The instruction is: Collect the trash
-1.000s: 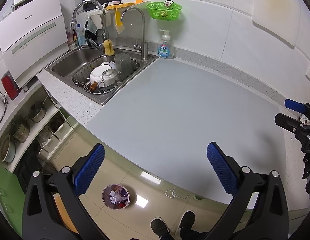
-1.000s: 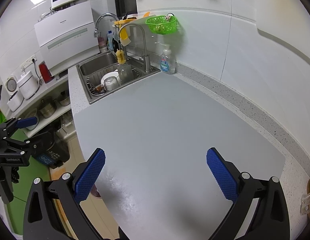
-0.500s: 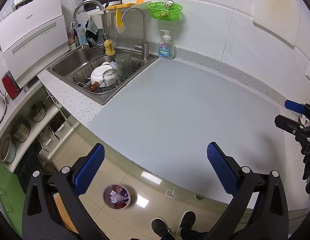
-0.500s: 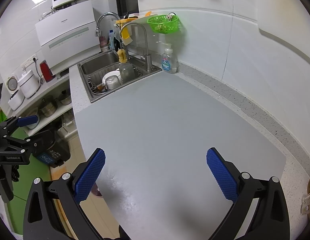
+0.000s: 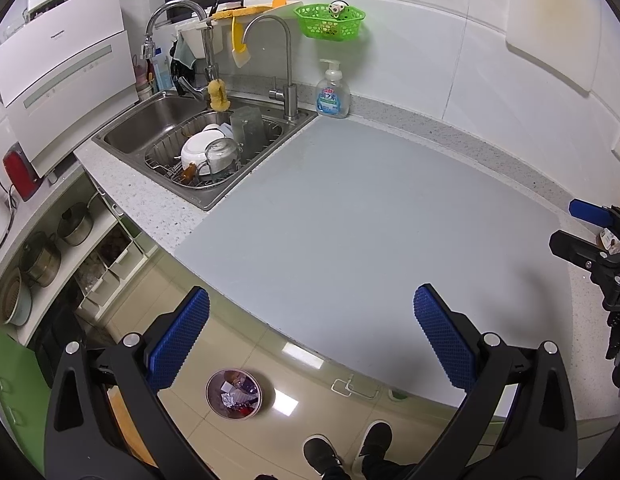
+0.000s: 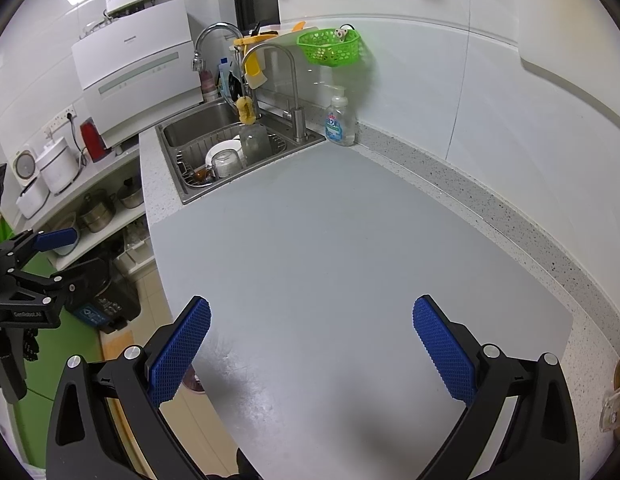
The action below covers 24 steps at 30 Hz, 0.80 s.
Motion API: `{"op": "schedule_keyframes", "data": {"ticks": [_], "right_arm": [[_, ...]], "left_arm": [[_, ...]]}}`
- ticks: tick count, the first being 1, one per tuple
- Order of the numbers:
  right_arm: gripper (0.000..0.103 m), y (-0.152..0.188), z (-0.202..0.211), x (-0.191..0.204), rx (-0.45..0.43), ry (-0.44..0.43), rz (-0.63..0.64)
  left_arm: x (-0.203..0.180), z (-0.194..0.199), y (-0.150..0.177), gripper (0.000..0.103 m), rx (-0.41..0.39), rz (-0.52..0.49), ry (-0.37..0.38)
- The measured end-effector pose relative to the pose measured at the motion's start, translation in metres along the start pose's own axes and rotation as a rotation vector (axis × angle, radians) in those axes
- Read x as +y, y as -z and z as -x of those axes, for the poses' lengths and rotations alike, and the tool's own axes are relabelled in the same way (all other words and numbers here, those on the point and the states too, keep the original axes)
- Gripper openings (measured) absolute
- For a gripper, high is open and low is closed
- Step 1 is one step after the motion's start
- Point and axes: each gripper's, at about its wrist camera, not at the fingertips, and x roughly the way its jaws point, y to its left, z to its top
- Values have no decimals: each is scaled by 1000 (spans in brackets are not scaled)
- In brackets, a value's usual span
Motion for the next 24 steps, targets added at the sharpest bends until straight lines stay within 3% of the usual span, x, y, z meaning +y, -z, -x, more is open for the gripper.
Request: {"op": "schedule_keyframes", "data": {"ticks": [24], "right_arm": [[97, 1, -8, -1, 7, -14, 9]], "left_arm": [[8, -5, -4, 100, 23, 61, 37]]}}
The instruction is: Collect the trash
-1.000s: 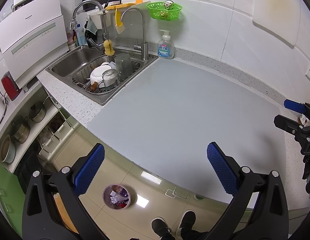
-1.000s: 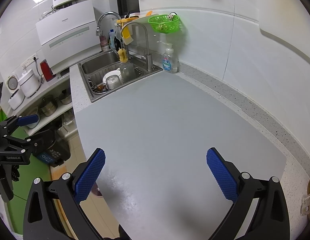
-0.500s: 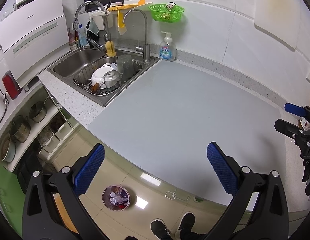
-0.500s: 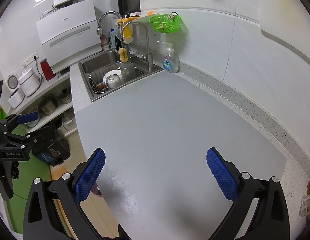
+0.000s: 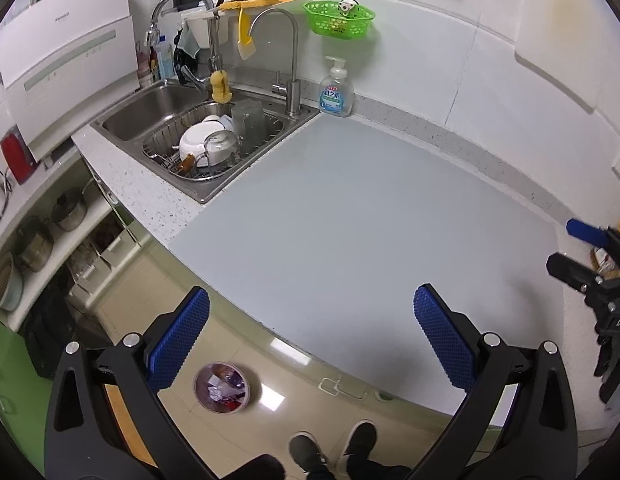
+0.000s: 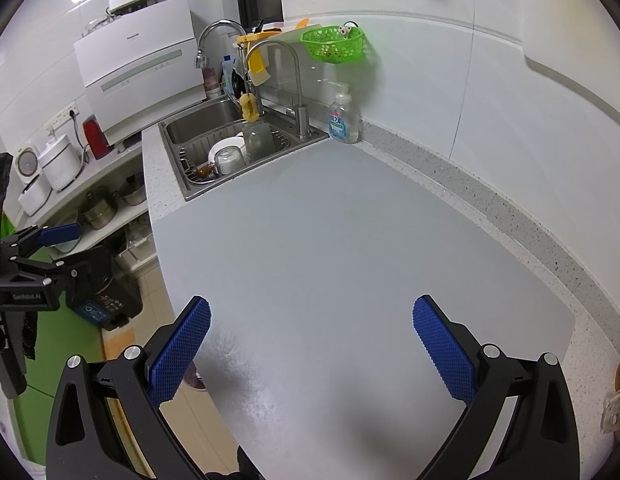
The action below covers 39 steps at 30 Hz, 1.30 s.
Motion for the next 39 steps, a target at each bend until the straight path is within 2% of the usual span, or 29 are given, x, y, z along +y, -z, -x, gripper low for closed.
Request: {"op": "schedule_keyframes", "data": {"ticks": [5, 10, 14, 19, 39], "right_arm": [[97, 1, -1, -2, 2, -2, -1], [97, 0, -3, -3, 1, -5, -1], [97, 1, -4, -4, 3, -6, -1], [97, 1, -4, -4, 3, -8, -2], [97, -1, -4, -3, 3, -10, 3]], "left_arm": [[-5, -3, -1, 100, 18, -24, -46], [-8, -6, -1, 100, 32, -28, -24], [-11, -6, 0, 100, 25, -34, -66], [-11, -4, 2, 100, 21, -20, -26], [-13, 0, -2, 100, 13, -23, -27]]}}
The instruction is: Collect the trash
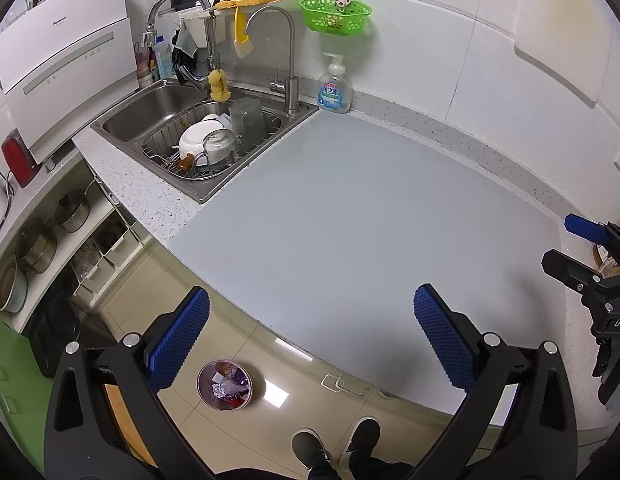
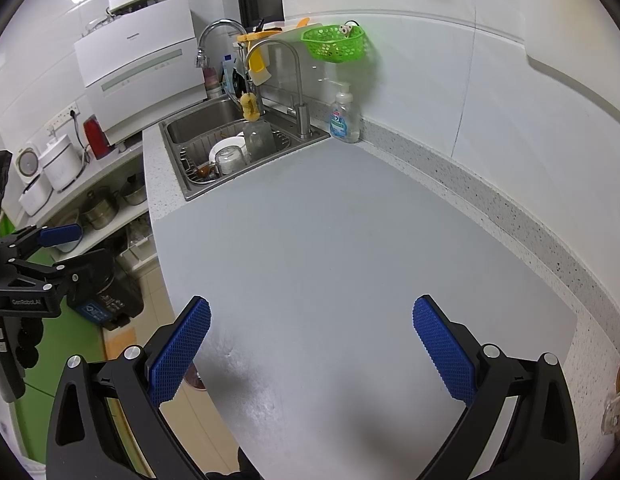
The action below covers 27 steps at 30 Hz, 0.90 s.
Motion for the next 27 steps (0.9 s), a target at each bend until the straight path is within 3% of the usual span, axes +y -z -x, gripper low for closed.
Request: {"op": "schedule_keyframes", "data": {"ticks": [20, 24, 27], "right_arm": [[97, -2, -1, 1, 1, -1, 3], [97, -2, -1, 1, 2, 0, 4], [97, -2, -2, 1, 4, -3, 5]], "left_arm": [[2, 0, -1, 100, 0, 4, 9], [7, -5, 0, 100, 32, 37, 40], [11, -8, 0, 100, 31, 55, 18]]}}
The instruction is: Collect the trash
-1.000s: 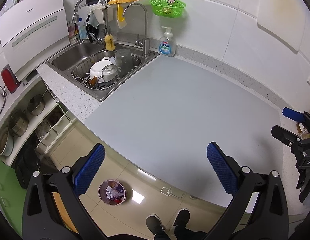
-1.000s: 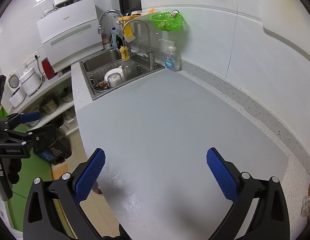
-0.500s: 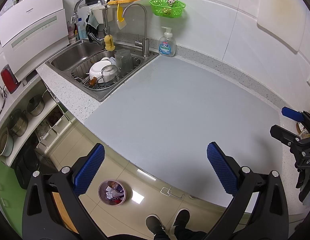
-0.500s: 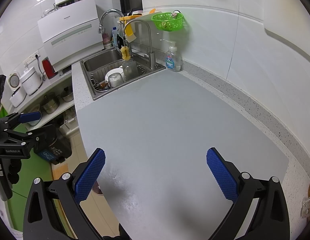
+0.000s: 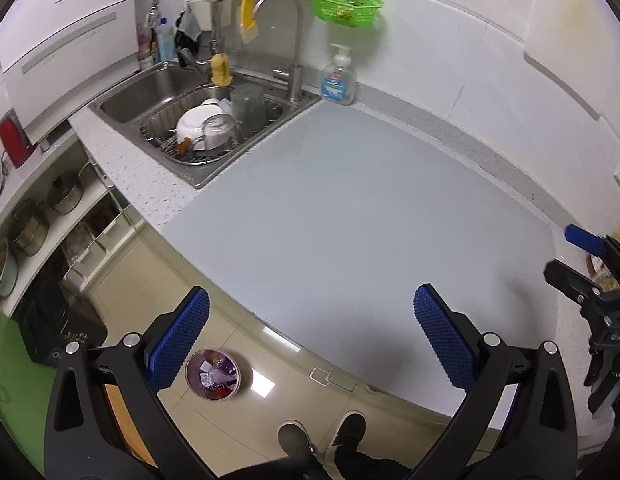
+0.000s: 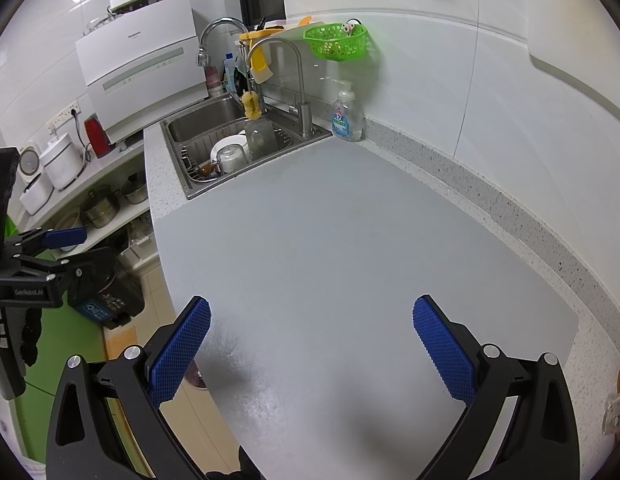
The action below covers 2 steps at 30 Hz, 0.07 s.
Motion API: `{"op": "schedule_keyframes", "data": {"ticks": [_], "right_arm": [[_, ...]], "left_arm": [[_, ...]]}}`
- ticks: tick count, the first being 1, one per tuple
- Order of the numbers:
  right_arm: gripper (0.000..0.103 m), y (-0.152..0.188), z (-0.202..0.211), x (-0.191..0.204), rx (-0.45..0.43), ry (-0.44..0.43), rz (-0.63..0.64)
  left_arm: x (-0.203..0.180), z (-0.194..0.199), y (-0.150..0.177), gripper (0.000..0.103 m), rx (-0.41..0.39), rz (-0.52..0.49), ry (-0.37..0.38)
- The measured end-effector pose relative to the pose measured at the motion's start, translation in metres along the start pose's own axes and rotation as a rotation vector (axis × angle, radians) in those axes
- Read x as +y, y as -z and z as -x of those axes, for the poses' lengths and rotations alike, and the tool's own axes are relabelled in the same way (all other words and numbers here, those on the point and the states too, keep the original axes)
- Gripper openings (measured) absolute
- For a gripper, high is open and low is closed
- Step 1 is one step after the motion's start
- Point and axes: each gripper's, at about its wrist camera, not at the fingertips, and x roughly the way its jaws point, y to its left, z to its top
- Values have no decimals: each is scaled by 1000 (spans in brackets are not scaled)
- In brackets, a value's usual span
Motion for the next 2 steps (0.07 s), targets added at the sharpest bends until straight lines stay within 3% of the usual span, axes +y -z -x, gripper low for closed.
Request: {"op": "schedule_keyframes", "data": {"ticks": [2], "right_arm": [[97, 0, 0, 0, 1, -1, 0]], "left_arm": [[-2, 1, 0, 100, -16, -22, -47]]}}
